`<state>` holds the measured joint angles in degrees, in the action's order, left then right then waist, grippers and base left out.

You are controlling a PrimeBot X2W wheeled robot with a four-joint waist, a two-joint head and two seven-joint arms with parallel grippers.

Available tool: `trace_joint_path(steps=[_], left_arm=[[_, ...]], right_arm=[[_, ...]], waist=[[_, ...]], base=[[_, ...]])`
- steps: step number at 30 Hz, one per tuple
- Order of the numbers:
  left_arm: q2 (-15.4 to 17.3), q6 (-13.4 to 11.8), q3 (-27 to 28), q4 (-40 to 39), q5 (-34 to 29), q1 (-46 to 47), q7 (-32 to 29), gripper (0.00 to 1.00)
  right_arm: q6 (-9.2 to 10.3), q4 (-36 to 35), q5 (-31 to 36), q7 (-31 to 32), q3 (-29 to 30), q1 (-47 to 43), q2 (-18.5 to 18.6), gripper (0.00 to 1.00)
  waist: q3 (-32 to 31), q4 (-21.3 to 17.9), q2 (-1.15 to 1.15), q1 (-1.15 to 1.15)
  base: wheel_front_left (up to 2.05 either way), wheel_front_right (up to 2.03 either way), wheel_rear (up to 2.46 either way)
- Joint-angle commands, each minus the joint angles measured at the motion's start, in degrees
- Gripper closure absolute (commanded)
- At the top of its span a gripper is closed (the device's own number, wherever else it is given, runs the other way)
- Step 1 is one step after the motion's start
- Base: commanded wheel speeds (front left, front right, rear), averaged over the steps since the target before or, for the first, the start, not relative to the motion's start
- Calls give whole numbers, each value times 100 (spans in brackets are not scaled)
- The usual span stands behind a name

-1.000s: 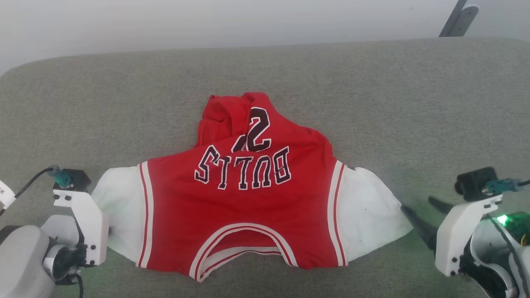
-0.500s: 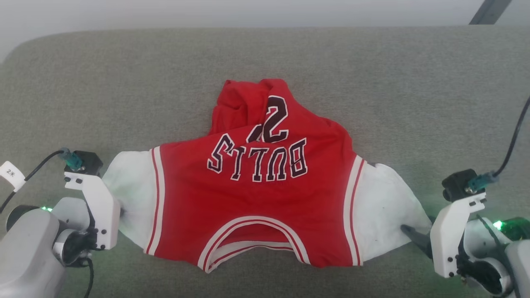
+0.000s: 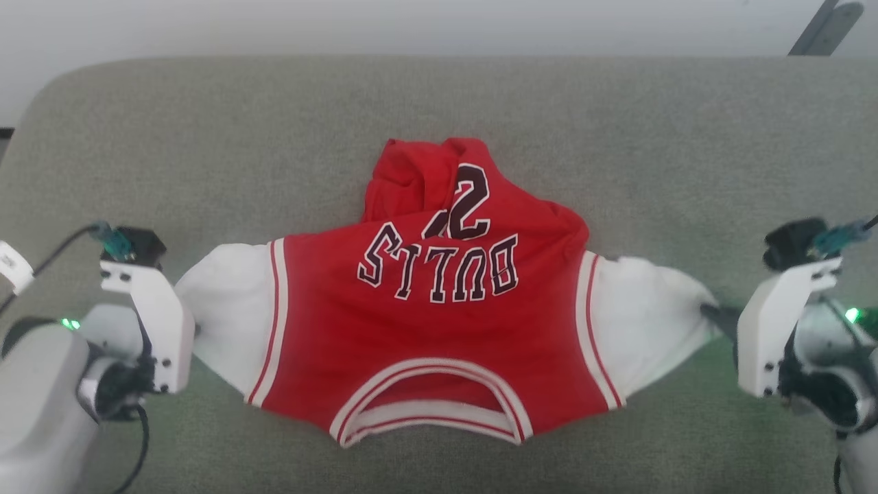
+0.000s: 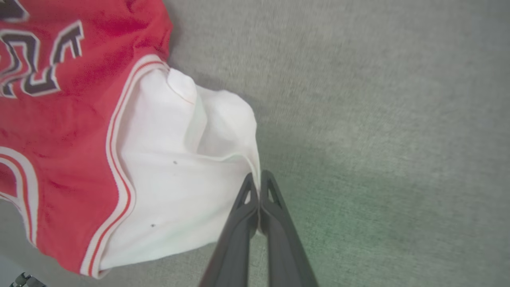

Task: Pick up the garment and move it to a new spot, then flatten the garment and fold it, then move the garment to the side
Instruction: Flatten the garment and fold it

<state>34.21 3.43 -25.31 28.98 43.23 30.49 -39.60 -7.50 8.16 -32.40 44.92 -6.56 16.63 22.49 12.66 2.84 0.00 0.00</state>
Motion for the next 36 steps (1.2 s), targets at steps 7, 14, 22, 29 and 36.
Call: trace_joint_path(steps=[7,14,22,29,36], left_arm=[[256,-181,185,-582,142,371,-335,100],[380,-274,333,-939,121,1039,-549,100],[291,-108,405,-776,17,1947,-369,100],[204,52,358,-448,-209,2737,-19,100],[78,187,303,-90,-356,3306,400,100]], right_arm=[[1,-316,-80,47,147,641,71,100],[1,-237,-10,-280,15,1622,61,100],[1,149,12,-836,-397,2582,271,100],[1,563,-27,-1405,-819,3421,391,100],[1,978,-14,-1971,-1187,4054,441,100]], waist=[[-539,-68,0,0],[-1026,-160,0,0],[-1324,-206,0,0],[-1362,-273,0,0],[-1330,-326,0,0]], base=[[0,0,0],[0,0,0],[0,0,0],[0,0,0],[0,0,0]])
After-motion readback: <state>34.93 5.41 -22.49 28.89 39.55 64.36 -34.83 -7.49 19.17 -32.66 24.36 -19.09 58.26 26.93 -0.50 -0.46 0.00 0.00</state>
